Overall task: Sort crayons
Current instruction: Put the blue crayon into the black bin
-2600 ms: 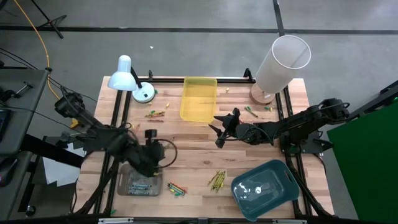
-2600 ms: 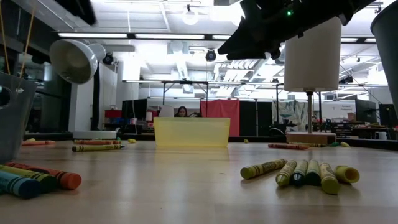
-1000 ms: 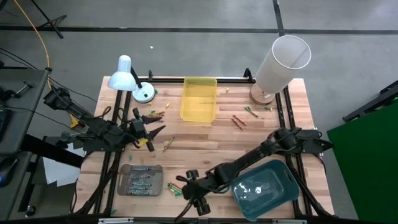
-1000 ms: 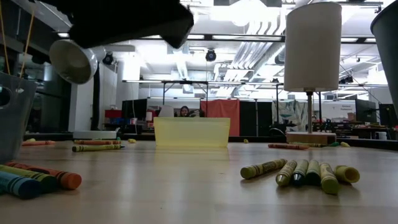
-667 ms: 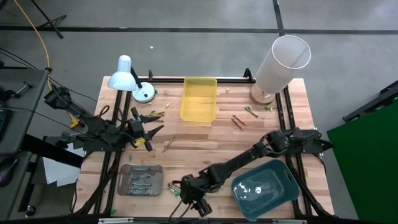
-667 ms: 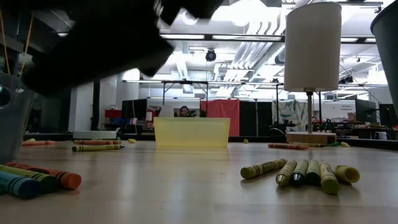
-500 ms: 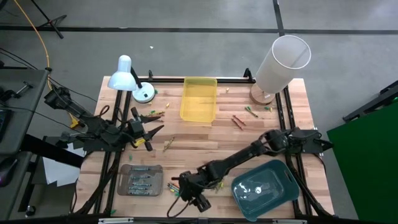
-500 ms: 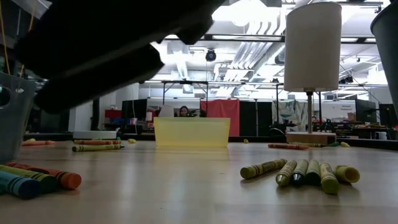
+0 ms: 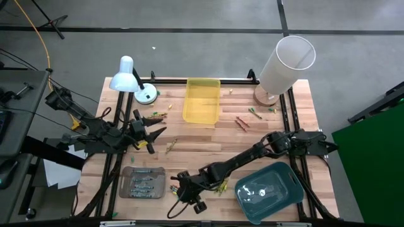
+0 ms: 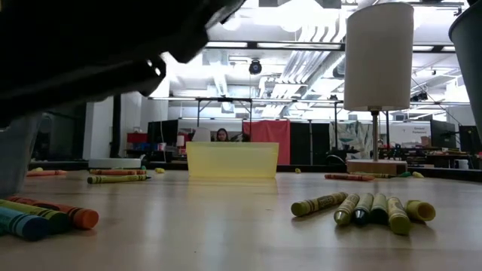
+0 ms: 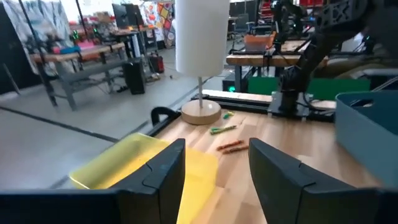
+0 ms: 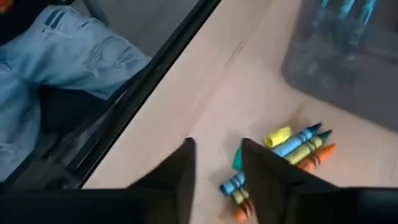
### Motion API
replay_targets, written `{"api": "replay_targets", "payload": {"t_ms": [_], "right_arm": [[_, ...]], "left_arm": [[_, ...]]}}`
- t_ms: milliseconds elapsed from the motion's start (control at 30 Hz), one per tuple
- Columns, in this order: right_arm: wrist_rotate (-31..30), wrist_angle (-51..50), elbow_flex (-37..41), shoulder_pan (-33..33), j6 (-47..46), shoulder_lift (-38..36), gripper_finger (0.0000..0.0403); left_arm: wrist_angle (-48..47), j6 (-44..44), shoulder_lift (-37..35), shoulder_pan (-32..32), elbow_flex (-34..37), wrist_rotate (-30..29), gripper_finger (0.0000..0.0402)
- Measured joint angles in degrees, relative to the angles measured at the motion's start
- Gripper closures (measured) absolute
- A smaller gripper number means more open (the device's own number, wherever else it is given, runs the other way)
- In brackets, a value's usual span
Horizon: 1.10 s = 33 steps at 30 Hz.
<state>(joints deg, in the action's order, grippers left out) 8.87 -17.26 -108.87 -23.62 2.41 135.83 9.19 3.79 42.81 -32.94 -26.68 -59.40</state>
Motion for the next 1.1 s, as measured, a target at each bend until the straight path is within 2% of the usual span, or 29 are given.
{"api": "replay_targets", "payload": {"t_ms": [100, 167, 267, 567, 800, 1100], "right_arm": [[-2.79, 2.29, -0.01, -0.15, -0.46, 0.27, 0.0368], [-4.74, 2.58, -0.05, -0.26, -1.14, 0.75, 0.0392], [-7.13, 2.96, -0.01, -0.35, -3.57, 2.27, 0.0386], [-7.35, 4.36, 0.04, -0.39, -6.4, 4.26, 0.0401], [-7.42, 2.43, 0.04, 0.12, -5.88, 4.26, 0.0402], [-11.29, -1.4, 0.01, 1.16, -4.94, 4.15, 0.0402]], "left_arm": [[-2.71, 3.83, 0.15, -1.81, 0.0, 0.22, 0.024], [-4.24, 5.41, 0.25, -3.31, 0.0, 0.2, 0.024], [-4.1, 5.73, 0.4, -5.5, 0.0, -0.16, 0.024], [-1.05, -0.91, 0.25, -7.29, 0.02, -5.69, 0.0239], [-0.62, -1.96, 0.24, -7.2, 0.02, -5.94, 0.0238], [-0.68, -1.06, 0.26, -7.22, 0.02, -5.94, 0.0238]]}}
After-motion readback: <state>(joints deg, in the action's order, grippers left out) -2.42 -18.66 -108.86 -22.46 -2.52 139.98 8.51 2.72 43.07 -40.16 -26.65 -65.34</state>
